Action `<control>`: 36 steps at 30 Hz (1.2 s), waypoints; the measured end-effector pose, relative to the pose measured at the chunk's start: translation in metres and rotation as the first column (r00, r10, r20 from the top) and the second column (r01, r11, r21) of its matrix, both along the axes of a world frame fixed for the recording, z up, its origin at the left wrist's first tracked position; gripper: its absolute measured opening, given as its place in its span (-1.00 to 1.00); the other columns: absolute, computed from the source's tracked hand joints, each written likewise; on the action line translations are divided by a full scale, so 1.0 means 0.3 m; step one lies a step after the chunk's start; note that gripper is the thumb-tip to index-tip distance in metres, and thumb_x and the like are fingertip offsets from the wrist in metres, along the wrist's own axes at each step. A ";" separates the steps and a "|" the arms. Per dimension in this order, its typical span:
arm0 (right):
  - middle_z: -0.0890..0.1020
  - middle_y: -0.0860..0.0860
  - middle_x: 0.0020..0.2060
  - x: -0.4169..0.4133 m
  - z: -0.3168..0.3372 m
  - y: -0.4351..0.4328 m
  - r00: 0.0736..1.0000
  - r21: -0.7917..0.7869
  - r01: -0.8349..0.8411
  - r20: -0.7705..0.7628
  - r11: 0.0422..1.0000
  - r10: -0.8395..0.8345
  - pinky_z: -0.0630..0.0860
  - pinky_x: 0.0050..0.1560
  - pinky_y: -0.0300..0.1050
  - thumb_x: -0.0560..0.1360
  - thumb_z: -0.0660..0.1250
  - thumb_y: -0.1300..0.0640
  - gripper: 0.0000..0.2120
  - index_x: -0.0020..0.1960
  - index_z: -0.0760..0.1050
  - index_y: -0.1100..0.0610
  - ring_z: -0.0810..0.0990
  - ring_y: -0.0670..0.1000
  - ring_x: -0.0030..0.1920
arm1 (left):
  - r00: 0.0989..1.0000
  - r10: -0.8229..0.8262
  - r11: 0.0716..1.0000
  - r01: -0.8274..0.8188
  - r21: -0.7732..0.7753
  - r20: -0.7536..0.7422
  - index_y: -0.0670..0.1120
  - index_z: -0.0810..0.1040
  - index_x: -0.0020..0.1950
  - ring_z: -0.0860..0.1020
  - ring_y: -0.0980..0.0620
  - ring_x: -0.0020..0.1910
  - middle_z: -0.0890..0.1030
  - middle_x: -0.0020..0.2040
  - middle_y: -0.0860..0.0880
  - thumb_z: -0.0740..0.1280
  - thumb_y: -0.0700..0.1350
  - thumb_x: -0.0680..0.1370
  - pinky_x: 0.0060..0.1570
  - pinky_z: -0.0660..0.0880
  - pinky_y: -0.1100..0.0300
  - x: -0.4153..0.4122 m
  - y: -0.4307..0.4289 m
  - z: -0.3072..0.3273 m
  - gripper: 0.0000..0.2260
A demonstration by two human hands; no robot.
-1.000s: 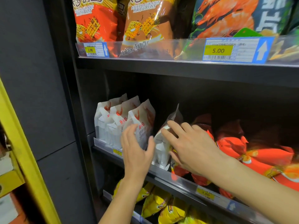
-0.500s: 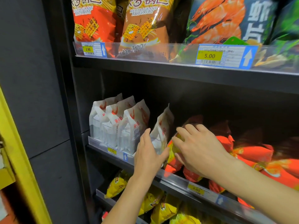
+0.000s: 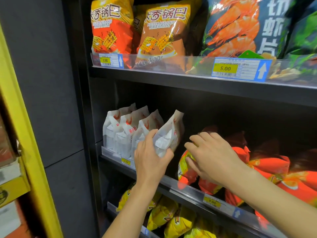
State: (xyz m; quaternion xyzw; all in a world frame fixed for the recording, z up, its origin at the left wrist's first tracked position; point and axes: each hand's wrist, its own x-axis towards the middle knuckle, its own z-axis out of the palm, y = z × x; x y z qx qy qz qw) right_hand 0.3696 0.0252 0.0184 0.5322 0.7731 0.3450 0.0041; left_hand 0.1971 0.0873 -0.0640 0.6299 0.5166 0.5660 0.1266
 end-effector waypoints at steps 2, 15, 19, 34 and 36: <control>0.63 0.05 0.28 -0.015 0.011 0.000 0.998 0.010 -0.031 -0.050 0.999 0.031 0.52 0.29 0.11 0.64 0.09 -0.19 -0.52 0.37 0.57 0.03 0.59 0.14 0.28 | 0.999 -0.021 1.000 0.021 0.006 0.044 0.17 0.33 0.50 0.40 0.19 0.30 0.47 0.38 0.16 0.52 0.09 0.50 0.30 0.55 0.05 -0.042 -0.038 0.022 -0.37; 0.53 -0.06 0.44 -0.244 -0.014 -0.048 0.362 0.028 -0.192 -0.927 0.981 0.097 0.45 0.41 -0.05 0.56 0.39 -0.25 -0.37 0.53 0.41 0.03 0.50 -0.04 0.42 | 0.927 -0.178 0.981 0.142 0.129 0.329 0.16 0.45 0.37 0.53 0.32 0.25 0.52 0.20 0.39 0.57 -0.10 0.50 0.07 0.55 0.43 -0.368 -0.366 0.151 -0.49; 0.60 -0.19 0.32 -0.332 -0.068 -0.064 -0.057 0.025 -0.411 -0.998 0.911 0.002 0.52 0.43 0.07 0.44 0.43 -0.39 -0.25 0.49 0.41 -0.03 0.57 -0.17 0.34 | 0.832 -0.241 0.970 0.208 0.122 0.500 0.18 0.49 0.27 0.66 0.18 0.19 0.66 0.19 0.20 0.56 -0.15 0.51 0.03 0.66 0.18 -0.481 -0.462 0.137 -0.55; 0.74 0.13 0.17 -0.553 -0.221 -0.167 -0.627 0.082 -0.651 -0.619 0.755 -0.474 0.73 0.01 0.03 0.51 0.37 -0.16 -0.45 0.38 0.57 0.16 0.77 0.10 0.08 | 0.604 -0.297 0.843 0.529 -0.094 0.740 0.03 0.48 0.47 0.69 0.02 0.24 0.71 0.27 0.06 0.35 0.31 0.44 0.26 0.58 -0.09 -0.737 -0.682 0.178 -0.33; 0.75 0.13 0.16 -0.573 -0.204 -0.185 -0.594 0.062 -0.640 -0.671 0.766 -0.443 0.71 0.09 0.08 0.48 0.41 -0.15 -0.43 0.38 0.56 0.16 0.76 0.12 0.10 | 0.714 -0.280 0.865 0.478 -0.154 0.642 0.05 0.49 0.45 0.69 0.07 0.21 0.71 0.25 0.07 0.38 0.27 0.50 0.23 0.60 -0.04 -0.741 -0.687 0.169 -0.42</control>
